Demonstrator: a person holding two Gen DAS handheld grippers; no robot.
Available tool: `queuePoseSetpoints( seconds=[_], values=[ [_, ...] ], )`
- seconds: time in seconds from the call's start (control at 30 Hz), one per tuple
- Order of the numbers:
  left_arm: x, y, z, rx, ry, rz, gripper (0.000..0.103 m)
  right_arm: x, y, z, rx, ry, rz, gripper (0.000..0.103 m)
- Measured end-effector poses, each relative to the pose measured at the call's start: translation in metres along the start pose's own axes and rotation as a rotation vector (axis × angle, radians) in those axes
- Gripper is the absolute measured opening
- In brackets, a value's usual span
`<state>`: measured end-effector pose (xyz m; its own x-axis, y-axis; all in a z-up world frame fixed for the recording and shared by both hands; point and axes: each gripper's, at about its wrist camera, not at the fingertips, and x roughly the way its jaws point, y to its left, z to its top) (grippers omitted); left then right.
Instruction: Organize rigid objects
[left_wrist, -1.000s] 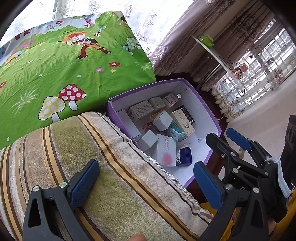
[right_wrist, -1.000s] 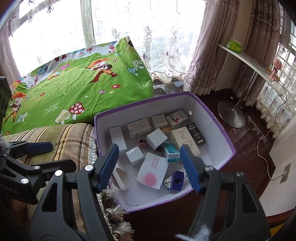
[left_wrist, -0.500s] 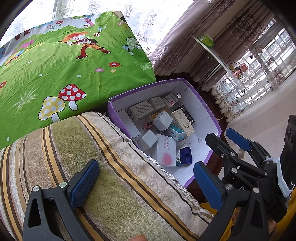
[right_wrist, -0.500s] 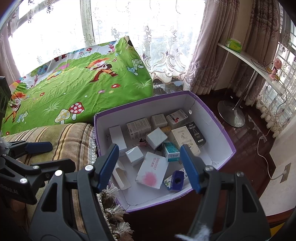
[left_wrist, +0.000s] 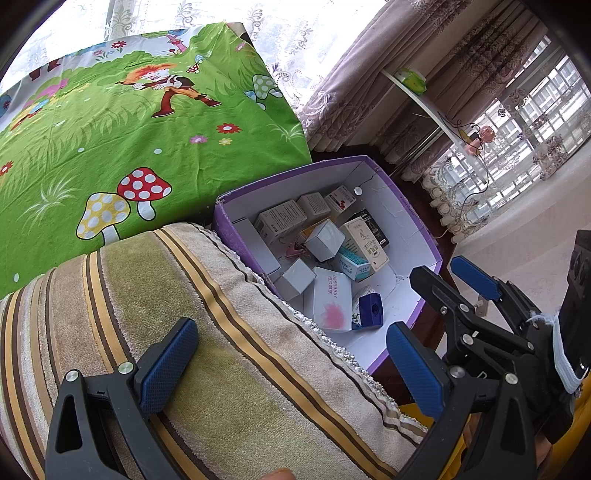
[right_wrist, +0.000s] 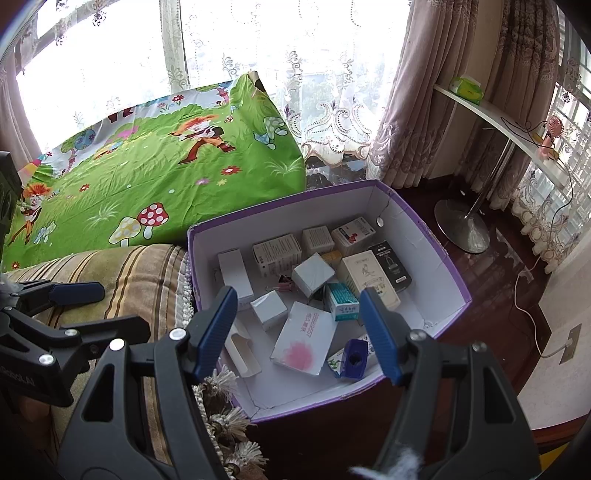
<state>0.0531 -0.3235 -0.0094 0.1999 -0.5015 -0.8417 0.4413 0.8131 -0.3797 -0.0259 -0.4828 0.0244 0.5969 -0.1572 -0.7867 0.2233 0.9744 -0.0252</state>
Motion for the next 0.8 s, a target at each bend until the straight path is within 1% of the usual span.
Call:
queuePoseSetpoints(
  seconds=[0.8],
  values=[
    [-0.0001, -0.0005, 0.0002, 0.002, -0.003, -0.001, 0.103, 0.0019, 0.0016, -0.0039, 0.009, 0.006, -0.002, 0.072]
  ],
)
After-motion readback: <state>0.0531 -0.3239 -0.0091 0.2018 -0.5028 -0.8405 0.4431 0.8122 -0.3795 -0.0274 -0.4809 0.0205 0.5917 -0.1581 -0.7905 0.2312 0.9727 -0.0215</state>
